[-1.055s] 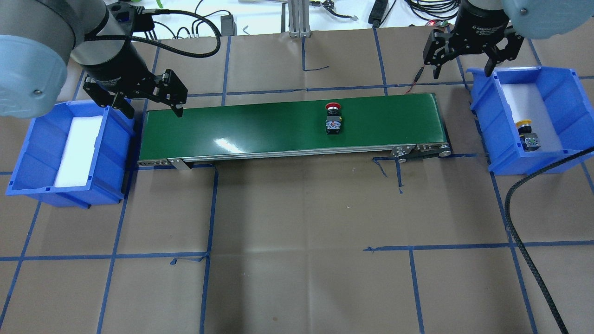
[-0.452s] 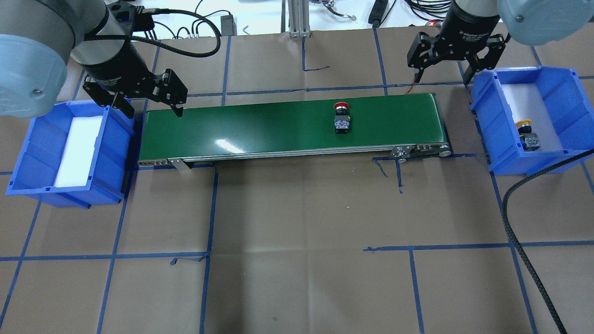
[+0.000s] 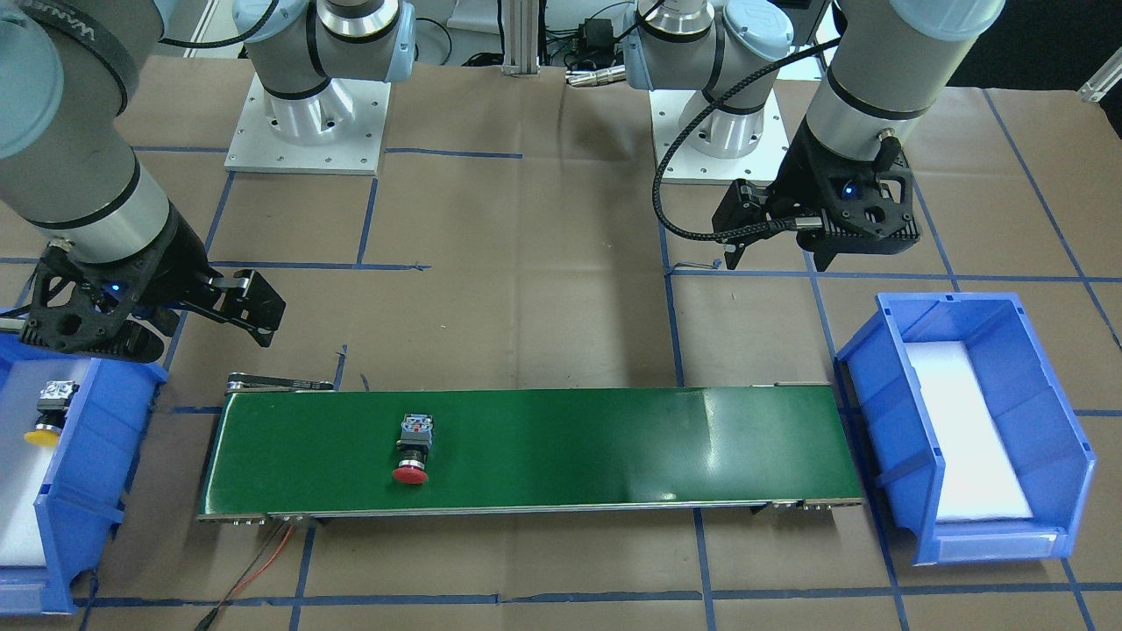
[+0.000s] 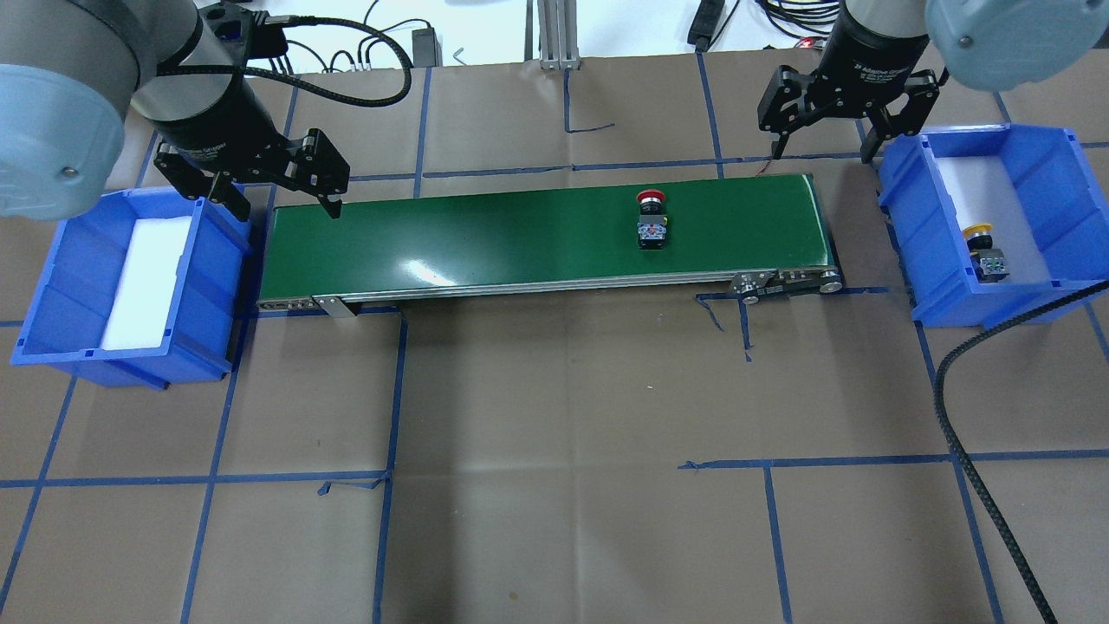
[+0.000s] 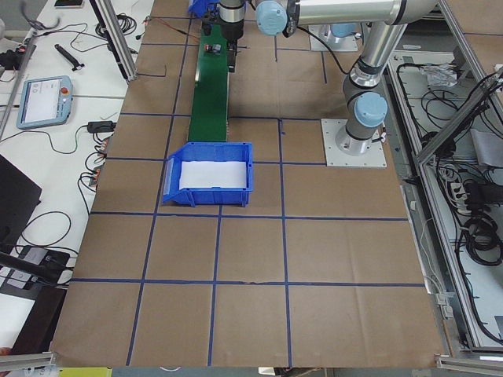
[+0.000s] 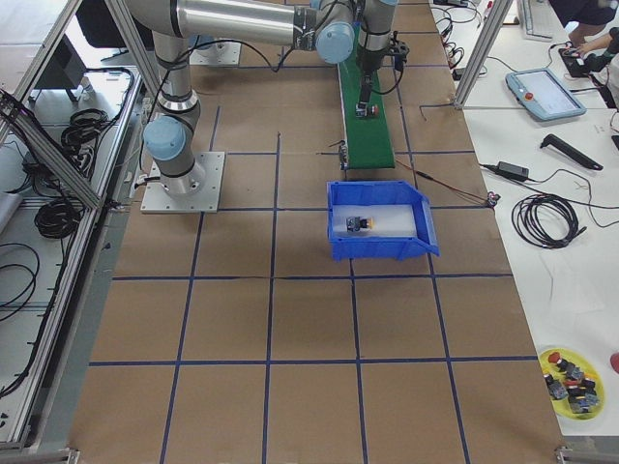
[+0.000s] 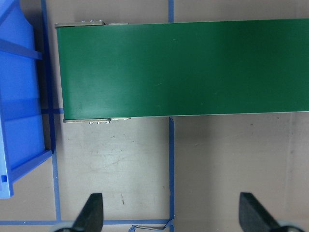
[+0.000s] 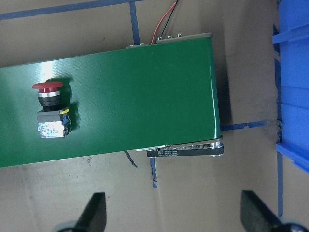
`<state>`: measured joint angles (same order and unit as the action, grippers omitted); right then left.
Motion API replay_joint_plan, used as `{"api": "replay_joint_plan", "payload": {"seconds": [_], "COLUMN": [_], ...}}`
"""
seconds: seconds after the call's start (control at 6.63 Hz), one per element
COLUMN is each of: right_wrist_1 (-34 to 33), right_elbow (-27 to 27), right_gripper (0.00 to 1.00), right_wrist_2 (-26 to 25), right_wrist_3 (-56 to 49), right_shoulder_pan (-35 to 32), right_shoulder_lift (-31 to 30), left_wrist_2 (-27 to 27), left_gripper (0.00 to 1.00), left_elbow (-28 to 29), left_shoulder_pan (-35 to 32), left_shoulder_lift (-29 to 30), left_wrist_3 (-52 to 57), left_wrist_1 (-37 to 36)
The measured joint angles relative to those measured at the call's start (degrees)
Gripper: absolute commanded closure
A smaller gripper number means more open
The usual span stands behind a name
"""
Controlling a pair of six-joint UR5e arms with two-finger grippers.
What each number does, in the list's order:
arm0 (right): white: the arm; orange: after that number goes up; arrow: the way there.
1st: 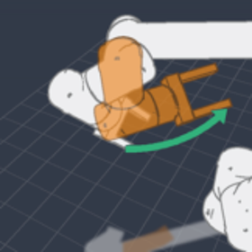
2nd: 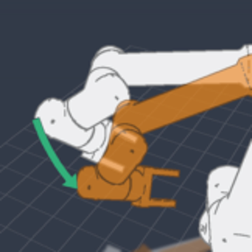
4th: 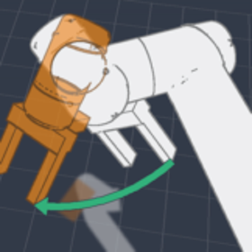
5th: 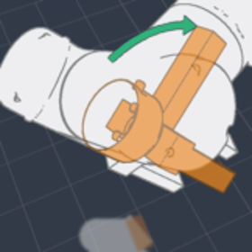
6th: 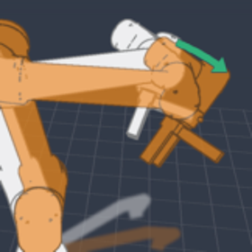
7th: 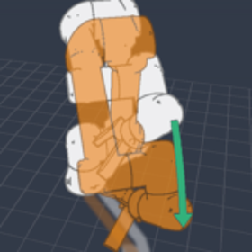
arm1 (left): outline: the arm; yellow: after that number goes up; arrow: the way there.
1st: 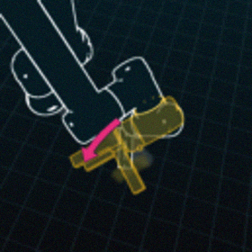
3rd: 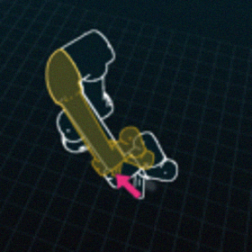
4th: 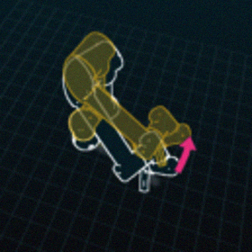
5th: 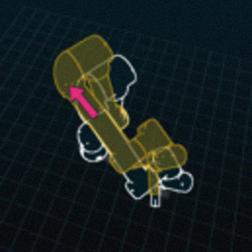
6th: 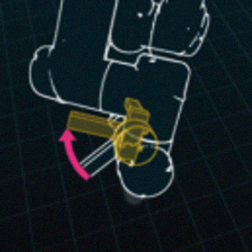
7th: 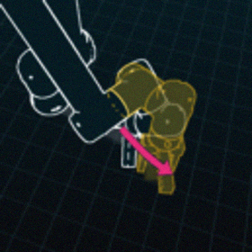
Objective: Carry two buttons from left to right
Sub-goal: 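Lower the right gripper onto the red button on the belt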
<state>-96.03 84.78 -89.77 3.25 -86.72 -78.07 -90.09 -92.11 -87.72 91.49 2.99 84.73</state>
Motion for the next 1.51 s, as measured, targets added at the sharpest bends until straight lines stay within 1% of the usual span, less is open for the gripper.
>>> {"api": "replay_joint_plan", "payload": {"seconds": [0.15,0.6,0.75,1.21,1.51], "right_wrist_1": [-3.3,-15.9,-18.9,-25.2,-27.0], "right_elbow": [2.3,10.3,11.7,11.8,10.6], "right_gripper": [0.03,0.03,0.04,0.04,0.04], "right_wrist_2": [0.8,9.0,10.8,11.7,11.1], "right_wrist_3": [0.0,0.1,0.1,-0.4,-0.8], "right_shoulder_pan": [-0.3,-1.6,-1.8,-2.1,-2.2], "right_shoulder_lift": [-0.2,0.8,2.3,8.2,11.5], "left_wrist_2": [0.0,0.0,0.0,0.0,0.0], "left_gripper": [0.0,0.0,0.0,0.0,0.0], "left_elbow": [0.0,0.1,0.1,0.2,0.2], "left_shoulder_pan": [0.0,0.0,0.0,0.0,0.0], "left_shoulder_lift": [0.0,0.0,0.0,-0.1,0.0], "left_wrist_3": [0.0,0.0,0.0,0.0,0.0], "left_wrist_1": [0.0,0.0,0.0,0.0,0.0]}}
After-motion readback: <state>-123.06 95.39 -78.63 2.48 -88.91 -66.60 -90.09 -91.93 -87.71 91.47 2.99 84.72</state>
